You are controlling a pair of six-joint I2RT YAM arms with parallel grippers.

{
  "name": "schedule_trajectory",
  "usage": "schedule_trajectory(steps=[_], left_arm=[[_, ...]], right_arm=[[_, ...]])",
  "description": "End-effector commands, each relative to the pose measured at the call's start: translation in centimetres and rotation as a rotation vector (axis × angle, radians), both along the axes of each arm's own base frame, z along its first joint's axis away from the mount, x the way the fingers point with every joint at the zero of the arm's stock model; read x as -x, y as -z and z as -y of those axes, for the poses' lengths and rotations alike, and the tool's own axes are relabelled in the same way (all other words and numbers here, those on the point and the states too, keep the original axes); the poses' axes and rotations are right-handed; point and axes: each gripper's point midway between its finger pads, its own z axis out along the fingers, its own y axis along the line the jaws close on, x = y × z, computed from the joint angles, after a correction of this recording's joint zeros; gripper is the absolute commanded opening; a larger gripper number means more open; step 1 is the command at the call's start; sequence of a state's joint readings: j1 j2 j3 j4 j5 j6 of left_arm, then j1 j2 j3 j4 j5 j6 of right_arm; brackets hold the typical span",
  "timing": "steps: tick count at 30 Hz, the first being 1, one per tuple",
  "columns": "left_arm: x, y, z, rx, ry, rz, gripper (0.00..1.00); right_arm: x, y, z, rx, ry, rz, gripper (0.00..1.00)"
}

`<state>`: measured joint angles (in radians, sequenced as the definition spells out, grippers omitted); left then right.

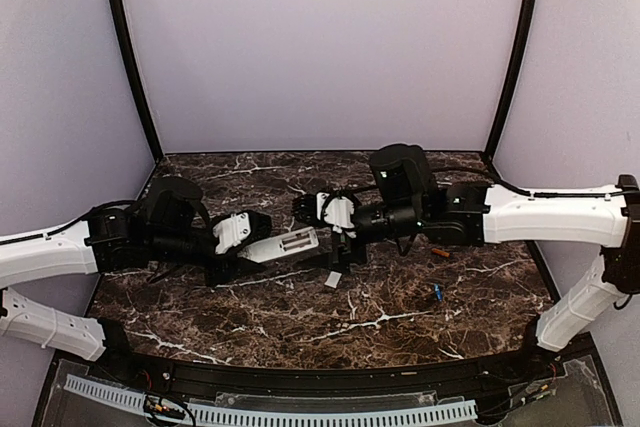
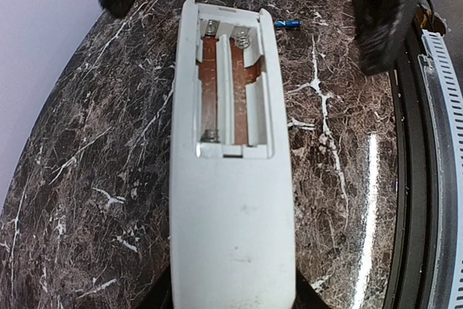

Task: Load the batteries into the remote control
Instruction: Pass from the left arm to the right

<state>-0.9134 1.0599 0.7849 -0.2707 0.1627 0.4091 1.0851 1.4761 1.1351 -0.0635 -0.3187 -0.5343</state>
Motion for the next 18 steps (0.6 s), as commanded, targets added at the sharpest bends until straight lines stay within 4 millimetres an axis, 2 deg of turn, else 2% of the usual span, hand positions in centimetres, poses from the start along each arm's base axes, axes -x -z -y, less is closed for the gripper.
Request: schedule_trajectory(steps=[1, 6, 18], left_arm=[[0.9, -1.2, -0.1, 0.014, 0.050, 0.007, 0.00], [1.1, -1.1, -0.2, 0.010, 0.058, 0.005, 0.00], [1.0, -0.5, -0.2, -0.010, 0.053, -0.010, 0.00]], right_arm=[[-1.5, 1.2, -0.7, 0.081, -0.002, 0.093, 0.81], [-2.1, 2.0, -1.2, 0.096, 0.029, 0.074, 0.74], [-1.0, 3.4, -1.7, 0.115, 0.008, 0.039, 0.34]])
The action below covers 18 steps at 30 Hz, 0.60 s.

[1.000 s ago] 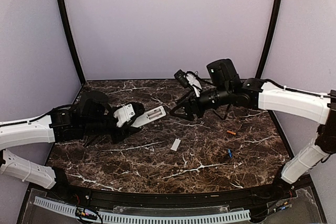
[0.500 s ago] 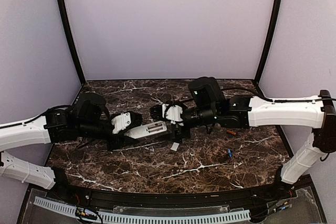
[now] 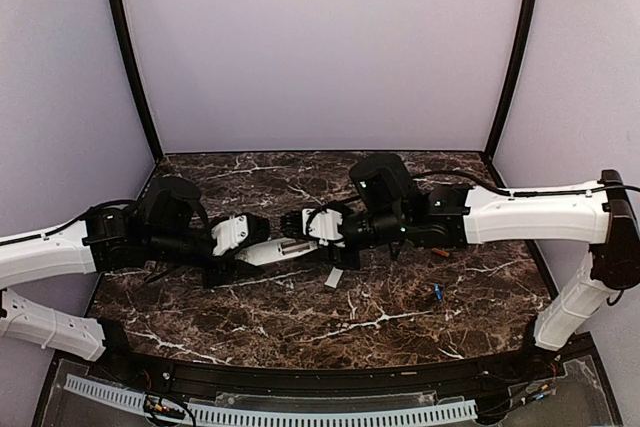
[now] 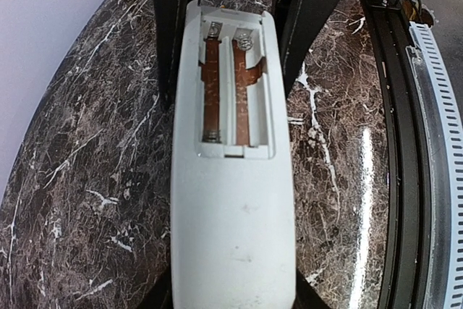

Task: Load the batteries into the remote control
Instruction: Pass from the left arm to the right

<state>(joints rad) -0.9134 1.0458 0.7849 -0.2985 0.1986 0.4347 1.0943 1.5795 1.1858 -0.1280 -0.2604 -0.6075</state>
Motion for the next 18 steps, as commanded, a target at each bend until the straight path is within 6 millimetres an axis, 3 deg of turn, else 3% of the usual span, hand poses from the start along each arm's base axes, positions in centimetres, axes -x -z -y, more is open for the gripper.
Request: schedule_trajectory(steps=[1, 7, 8, 9, 10, 11, 14, 18], left_arm=[[0.2, -0.4, -0.1, -0.007, 0.009, -0.005, 0.00], [0.5, 0.0, -0.1, -0.009, 0.014, -0.032, 0.00], [0.6, 0.2, -0.1, -0.011, 0.013, -0.043, 0.04], [0.7, 0.5, -0.2, -0.018, 0.015, -0.056, 0.25], [0.8, 0.6, -0.2, -0.021, 0.010, -0.069, 0.38], [0.9, 0.8, -0.3, -0.030, 0.009, -0.081, 0.59], [1.2, 0.5, -0.7, -0.023, 0.005, -0.082, 0.81], [1.5, -1.3, -0.9, 0.040, -0.001, -0.062, 0.88]], right_arm=[[0.2, -0.3, -0.7, -0.007, -0.005, 0.002, 0.31], [0.9, 1.0, -0.2, 0.026, -0.012, -0.038, 0.19], [1.0, 1.5, 0.0, 0.037, -0.006, -0.050, 0.18], [1.0, 1.9, 0.2, 0.045, 0.004, -0.063, 0.17], [1.1, 2.5, 0.4, 0.056, 0.013, -0.080, 0.17], [1.2, 3.3, 0.7, 0.068, 0.025, -0.098, 0.17], [1.8, 5.7, 1.6, 0.097, 0.049, -0.163, 0.17], [2.4, 8.8, 2.3, 0.117, 0.089, -0.264, 0.17]])
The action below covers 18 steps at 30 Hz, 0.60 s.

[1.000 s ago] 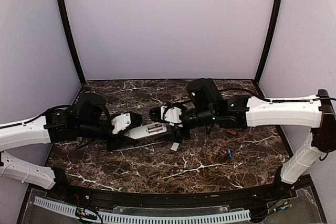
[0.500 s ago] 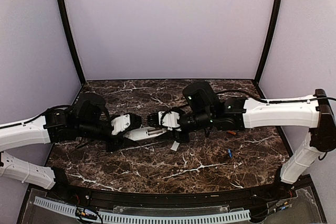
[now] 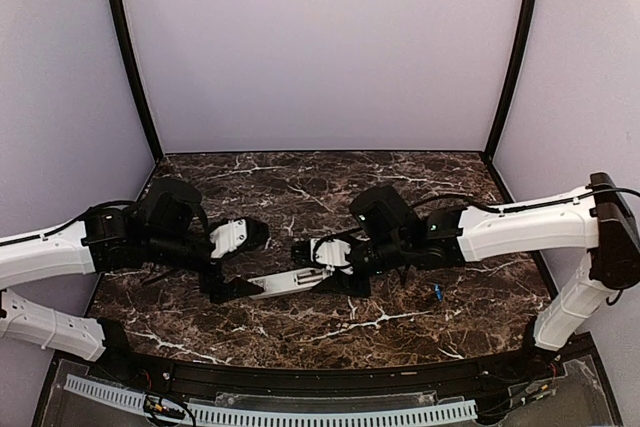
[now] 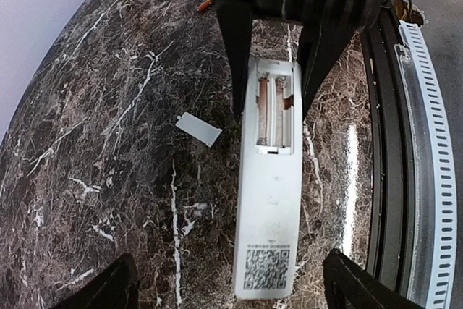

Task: Load the batteries into the remote control
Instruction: Pass from the left arm to the right, then place the remote control without batteries at the center of the board.

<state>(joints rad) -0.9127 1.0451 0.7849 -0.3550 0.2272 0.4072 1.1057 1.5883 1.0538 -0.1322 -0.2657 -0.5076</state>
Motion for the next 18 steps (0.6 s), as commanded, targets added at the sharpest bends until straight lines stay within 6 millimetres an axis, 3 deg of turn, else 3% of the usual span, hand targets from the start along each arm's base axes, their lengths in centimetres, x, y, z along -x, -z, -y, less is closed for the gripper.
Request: schedule_trajectory(steps=[1, 7, 11, 18], left_arm=[[0.6, -2.8, -0.5, 0.086, -0.014, 0.006, 0.89], [-1.9, -4.7, -1.1, 0.160, -0.142, 0.021, 0.89], [-4.0, -5.4, -1.9, 0.174, -0.233, 0.057, 0.89], [-4.8, -5.2, -2.2, 0.157, -0.256, 0.073, 0.89]], right_arm=[[0.9, 3.4, 0.3, 0.011, 0.064, -0.134, 0.16], [1.6, 7.5, 0.1, 0.049, 0.092, -0.210, 0.16], [1.8, 9.2, 0.1, 0.079, 0.107, -0.255, 0.18], [2.3, 11.6, 0.8, 0.123, 0.157, -0.304, 0.28]])
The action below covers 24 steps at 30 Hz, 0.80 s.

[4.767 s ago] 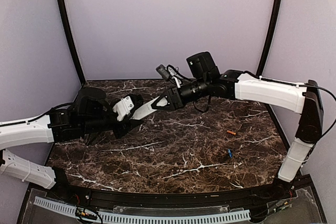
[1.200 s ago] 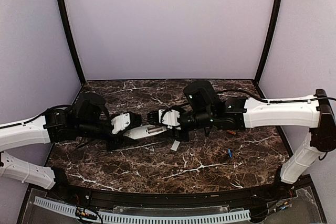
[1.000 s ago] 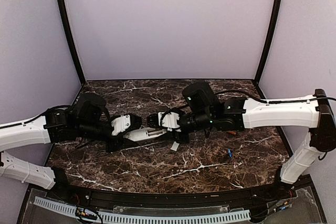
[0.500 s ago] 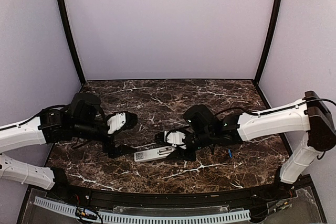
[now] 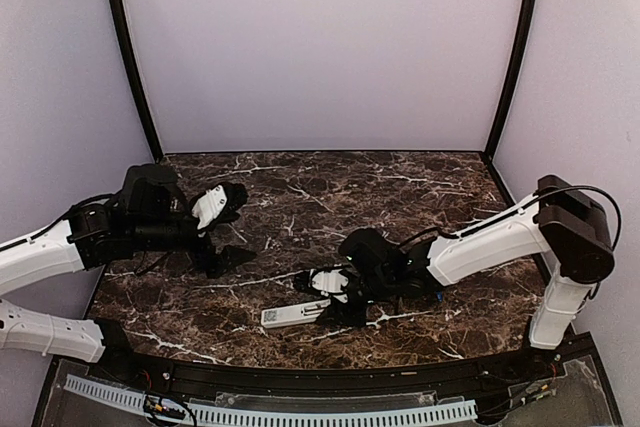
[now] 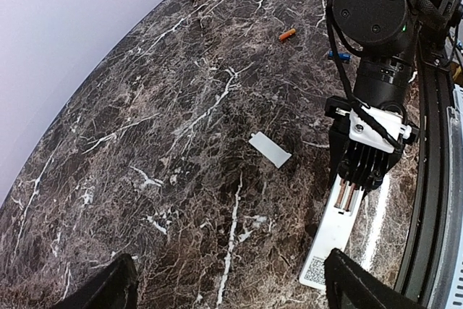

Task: Load the batteries into the remote control
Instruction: Place the remote control without batteries at the center of the board.

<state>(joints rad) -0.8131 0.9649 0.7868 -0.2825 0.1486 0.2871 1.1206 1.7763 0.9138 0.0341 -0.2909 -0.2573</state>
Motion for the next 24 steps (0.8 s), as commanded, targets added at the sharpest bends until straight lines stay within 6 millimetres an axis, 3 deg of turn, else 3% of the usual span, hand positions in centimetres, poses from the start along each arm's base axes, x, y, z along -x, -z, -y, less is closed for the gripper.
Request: schedule_trajectory(steps=[1, 6, 15, 20, 24], left_arm=[[-0.8, -1.2, 0.1, 0.017, -0.023, 0.024, 0.89], [-1.0, -1.1, 0.1, 0.003, -0.022, 0.037, 0.89], [-1.0, -1.3, -0.3, -0.006, -0.022, 0.055, 0.89], [-0.8, -1.1, -0.5, -0.013, -0.023, 0.057, 0.89], [-0.8, -0.9, -0.5, -0.011, -0.022, 0.054, 0.89]], right_arm=[[0.7, 1.2, -0.1, 0.004, 0.024, -0.034, 0.32], [1.0, 2.4, 0.4, 0.050, 0.019, -0.037, 0.43], [0.2, 3.1, 0.1, 0.103, 0.000, 0.004, 0.49], [0.3, 1.9, -0.3, 0.100, -0.019, 0.002, 0.56], [0.4, -1.2, -1.3, 0.034, -0.046, 0.013, 0.63]])
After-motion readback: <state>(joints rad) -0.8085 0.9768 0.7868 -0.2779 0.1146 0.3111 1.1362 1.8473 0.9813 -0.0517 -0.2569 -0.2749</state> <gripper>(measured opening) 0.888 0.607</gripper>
